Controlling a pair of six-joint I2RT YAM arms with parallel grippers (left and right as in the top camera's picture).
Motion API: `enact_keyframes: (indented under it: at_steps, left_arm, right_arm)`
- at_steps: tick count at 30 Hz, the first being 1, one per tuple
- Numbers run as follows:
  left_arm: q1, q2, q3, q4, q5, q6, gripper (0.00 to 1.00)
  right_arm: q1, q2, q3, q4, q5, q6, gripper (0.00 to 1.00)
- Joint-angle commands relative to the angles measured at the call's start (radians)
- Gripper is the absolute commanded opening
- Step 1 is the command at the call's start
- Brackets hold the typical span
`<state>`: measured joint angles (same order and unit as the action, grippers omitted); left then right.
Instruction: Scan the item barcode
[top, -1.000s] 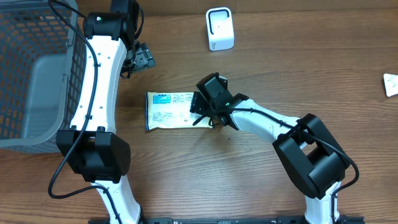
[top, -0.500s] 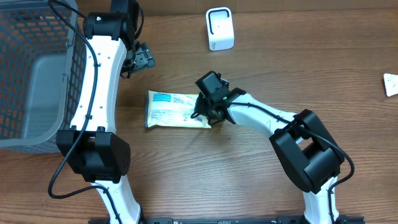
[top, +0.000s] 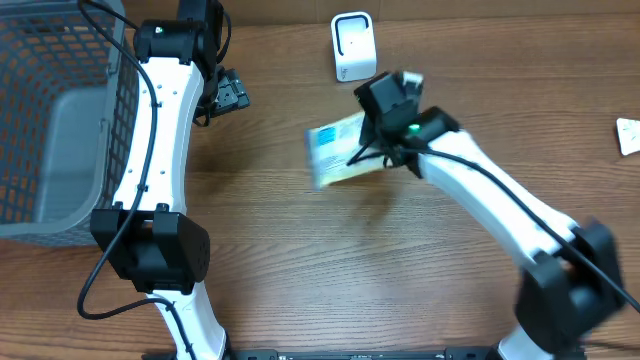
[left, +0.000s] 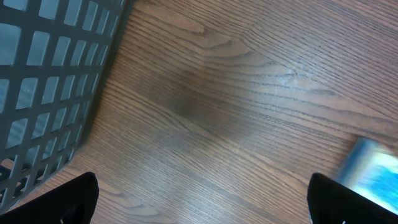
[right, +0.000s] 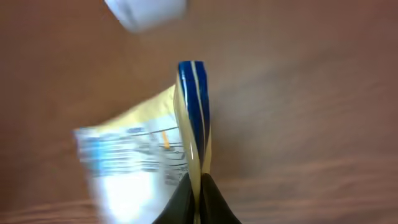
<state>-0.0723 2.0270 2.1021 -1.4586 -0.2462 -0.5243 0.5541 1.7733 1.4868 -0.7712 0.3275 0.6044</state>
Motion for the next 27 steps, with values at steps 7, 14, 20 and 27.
enact_keyframes:
  at_steps: [7, 14, 20, 27]
  left_arm:
    - [-0.006, 0.006, -0.003, 0.0, 0.004, 0.0, 1.0]
    - [-0.006, 0.006, -0.003, 0.0, 0.004, 0.0, 1.0]
    - [-0.006, 0.006, -0.003, 0.0, 0.004, 0.0, 1.0]
    - [-0.006, 0.006, -0.003, 0.0, 0.004, 0.0, 1.0]
  right_arm:
    - [0.064, -0.12, 0.034, -0.093, 0.366, -0.212, 0.04]
    - [0.061, -0.111, 0.031, -0.214, 0.461, -0.195, 0.04]
    - [0.072, -0.109, 0.012, -0.225, 0.253, -0.176, 0.04]
    - [0.073, -0.109, 0.011, -0.251, 0.469, -0.162, 0.04]
